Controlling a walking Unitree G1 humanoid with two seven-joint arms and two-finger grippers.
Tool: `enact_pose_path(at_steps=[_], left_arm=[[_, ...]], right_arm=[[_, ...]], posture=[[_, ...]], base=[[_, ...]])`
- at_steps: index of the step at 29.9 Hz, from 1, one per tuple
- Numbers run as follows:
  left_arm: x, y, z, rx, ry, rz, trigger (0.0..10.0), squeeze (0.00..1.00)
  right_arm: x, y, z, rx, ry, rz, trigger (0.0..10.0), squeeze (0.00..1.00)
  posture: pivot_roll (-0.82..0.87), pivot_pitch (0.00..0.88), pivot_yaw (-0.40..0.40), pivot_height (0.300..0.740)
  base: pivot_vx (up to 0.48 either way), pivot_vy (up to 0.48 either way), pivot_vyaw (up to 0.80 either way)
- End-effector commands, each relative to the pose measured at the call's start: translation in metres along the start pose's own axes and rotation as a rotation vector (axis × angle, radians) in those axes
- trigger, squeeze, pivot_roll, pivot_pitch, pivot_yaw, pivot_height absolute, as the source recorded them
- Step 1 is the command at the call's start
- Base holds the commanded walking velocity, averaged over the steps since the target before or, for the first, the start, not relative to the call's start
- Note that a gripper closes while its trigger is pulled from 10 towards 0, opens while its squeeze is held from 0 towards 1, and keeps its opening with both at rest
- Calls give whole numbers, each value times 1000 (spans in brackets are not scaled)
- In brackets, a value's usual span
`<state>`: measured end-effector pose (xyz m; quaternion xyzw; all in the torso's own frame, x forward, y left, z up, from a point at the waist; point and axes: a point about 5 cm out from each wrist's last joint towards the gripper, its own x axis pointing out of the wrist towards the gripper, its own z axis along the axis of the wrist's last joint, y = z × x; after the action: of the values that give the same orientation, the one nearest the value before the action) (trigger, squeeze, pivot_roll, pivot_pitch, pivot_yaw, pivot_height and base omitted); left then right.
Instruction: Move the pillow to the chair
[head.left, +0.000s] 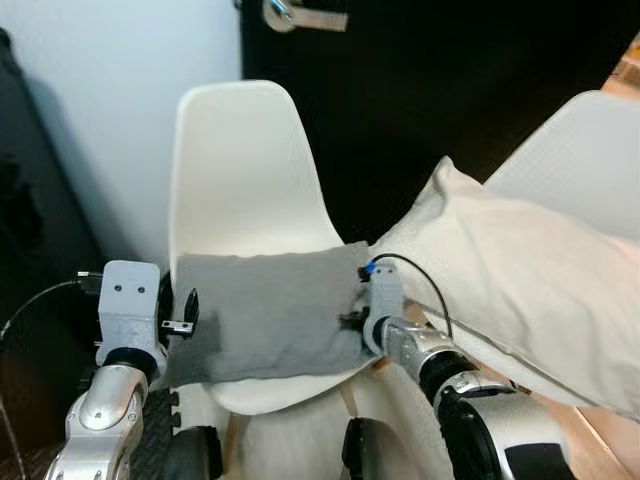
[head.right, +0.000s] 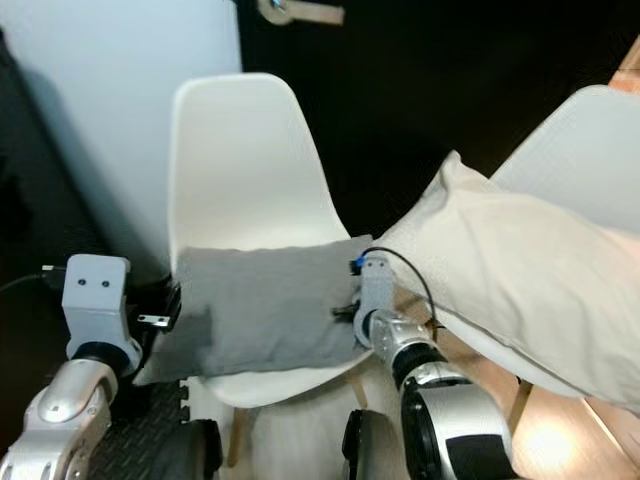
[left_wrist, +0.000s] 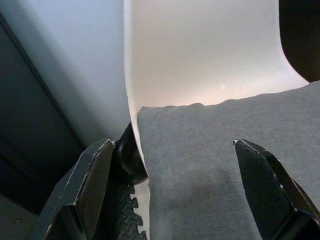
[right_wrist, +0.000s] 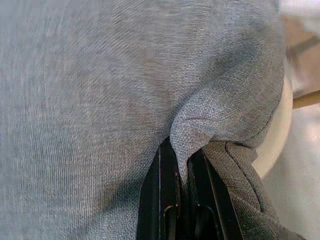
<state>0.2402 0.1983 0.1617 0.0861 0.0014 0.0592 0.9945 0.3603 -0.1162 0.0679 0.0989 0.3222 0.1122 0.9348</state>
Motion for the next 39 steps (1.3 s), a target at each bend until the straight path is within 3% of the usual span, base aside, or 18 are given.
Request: enact_pose_path(at_steps=[1,7,8,9,10,11,17,20,23,24,26,27,30,34,35,36,37,39], left_arm=[[-2,1,3,17,-6,4,10000,0],[-2,0,5,16,-13,9,10000,0],[-1,0,5,15,-15,12,10000,0],[-1,0,5,15,-15,12,10000,0],[-1,0,6,15,-18,16,10000,0],[-1,-1,6,17,-20,21,10000,0],[0,-1,5,27,-22,36,10000,0],[2,0,5,38,-27,53,10000,0],[5,1,7,55,-43,73,10000,0],[5,1,7,55,-43,73,10000,0],[6,2,8,63,-47,81,10000,0],[6,2,8,63,-47,81,10000,0],[9,1,5,21,-35,80,10000,0],[12,0,2,16,-24,82,10000,0],[13,0,1,16,-23,84,10000,0],[13,0,1,17,-22,85,10000,0],[14,0,0,18,-22,89,10000,0],[14,0,0,18,-22,92,10000,0]], right_arm=[[2,9,-3,64,-2,48,10000,0],[2,10,4,48,-61,55,10000,0],[2,14,9,61,-95,98,10000,90],[2,14,9,61,-95,98,10000,90],[1,19,13,77,-121,149,10000,969],[1,23,15,78,-133,193,10000,1000],[0,27,14,74,-119,283,10000,1000],[-3,17,14,40,-107,299,10000,1000],[-10,-13,19,-117,-123,194,10000,1000],[-10,-13,19,-117,-123,194,10000,1000],[-16,-33,25,-148,-152,133,10000,1000],[-16,-33,25,-148,-152,133,10000,1000],[-29,-58,46,-196,-232,66,10000,1000],[-37,-65,61,-199,-292,65,10000,1000],[-40,-64,67,-179,-323,89,10000,514],[-42,-64,71,-157,-348,112,10000,514],[-45,-61,78,-93,-401,169,10000,0],[-48,-59,83,-49,-439,210,10000,0]], posture=[[129,141,-143,580],[129,139,-144,580],[125,135,-144,580],[125,135,-144,580],[125,135,-144,580],[121,130,-145,580],[117,121,-146,580],[108,103,-145,580],[99,80,-149,580],[99,80,-149,580],[92,69,-150,580],[92,69,-150,580],[82,36,-149,580],[71,15,-148,580],[64,5,-146,580],[64,5,-146,580],[56,0,-148,580],[56,0,-148,580]], base=[[0,0,0],[0,0,0],[0,0,0],[0,0,0],[0,0,0],[0,0,0],[0,0,0],[0,0,0],[0,0,0],[0,0,0],[0,0,0],[0,0,0],[0,0,0],[0,0,0],[0,0,0],[0,0,0],[0,0,0],[0,0,0]])
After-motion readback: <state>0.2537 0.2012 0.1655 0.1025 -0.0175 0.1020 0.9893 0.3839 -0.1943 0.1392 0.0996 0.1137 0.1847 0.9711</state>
